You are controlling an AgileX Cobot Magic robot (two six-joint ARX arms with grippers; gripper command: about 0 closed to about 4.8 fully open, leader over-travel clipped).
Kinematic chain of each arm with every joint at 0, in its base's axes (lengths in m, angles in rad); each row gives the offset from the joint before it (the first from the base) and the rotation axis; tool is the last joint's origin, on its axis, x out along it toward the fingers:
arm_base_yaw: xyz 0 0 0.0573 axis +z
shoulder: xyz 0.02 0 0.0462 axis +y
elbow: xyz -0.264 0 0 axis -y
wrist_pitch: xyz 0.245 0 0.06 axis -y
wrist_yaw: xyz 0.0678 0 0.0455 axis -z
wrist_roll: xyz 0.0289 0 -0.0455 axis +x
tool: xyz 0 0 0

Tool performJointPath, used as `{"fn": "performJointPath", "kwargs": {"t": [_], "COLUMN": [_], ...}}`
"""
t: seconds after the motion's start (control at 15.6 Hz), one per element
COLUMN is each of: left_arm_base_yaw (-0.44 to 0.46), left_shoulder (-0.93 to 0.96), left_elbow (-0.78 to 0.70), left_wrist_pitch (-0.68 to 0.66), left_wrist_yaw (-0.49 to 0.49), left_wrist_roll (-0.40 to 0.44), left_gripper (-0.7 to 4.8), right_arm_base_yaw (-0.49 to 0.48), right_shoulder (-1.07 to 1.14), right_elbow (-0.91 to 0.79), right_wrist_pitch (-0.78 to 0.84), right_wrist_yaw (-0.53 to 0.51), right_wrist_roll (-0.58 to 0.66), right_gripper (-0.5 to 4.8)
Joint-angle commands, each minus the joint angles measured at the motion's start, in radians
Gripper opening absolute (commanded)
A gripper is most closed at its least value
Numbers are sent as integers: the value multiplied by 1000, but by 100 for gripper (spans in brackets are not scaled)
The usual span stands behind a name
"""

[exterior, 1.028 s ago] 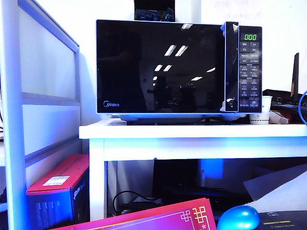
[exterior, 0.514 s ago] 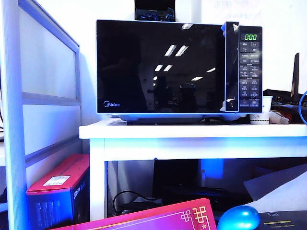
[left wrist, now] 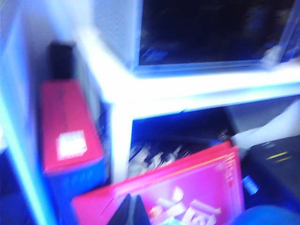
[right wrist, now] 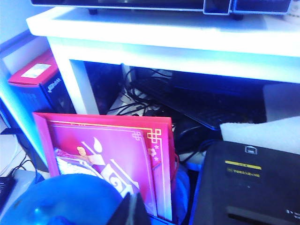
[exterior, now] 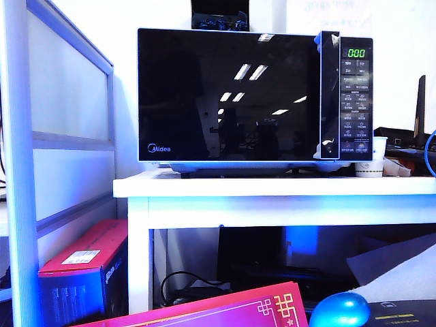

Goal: Open the microwave door, place the orange inside the microwave, then close the microwave door.

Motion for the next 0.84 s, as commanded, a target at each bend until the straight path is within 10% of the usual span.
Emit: {"fn": "performJointPath", "kwargs": {"t": [0.06, 0.84], "left_arm_base_yaw": [42, 88], "left_shoulder": [-3, -3], "left_elbow": [-39, -39], "left_wrist_pitch": [10, -36], "left_wrist_yaw": [7, 5], "left_wrist_roll": [0, 0], "left_gripper": [-5, -5], "right_arm_base_yaw": [-1, 0], "right_shoulder": [-1, -1], "right_elbow": [-3, -3], "right_wrist_pitch": [-9, -9], "right_wrist_yaw": [-3, -3], "right_wrist_roll": [1, 1], "right_gripper": [0, 0]}}
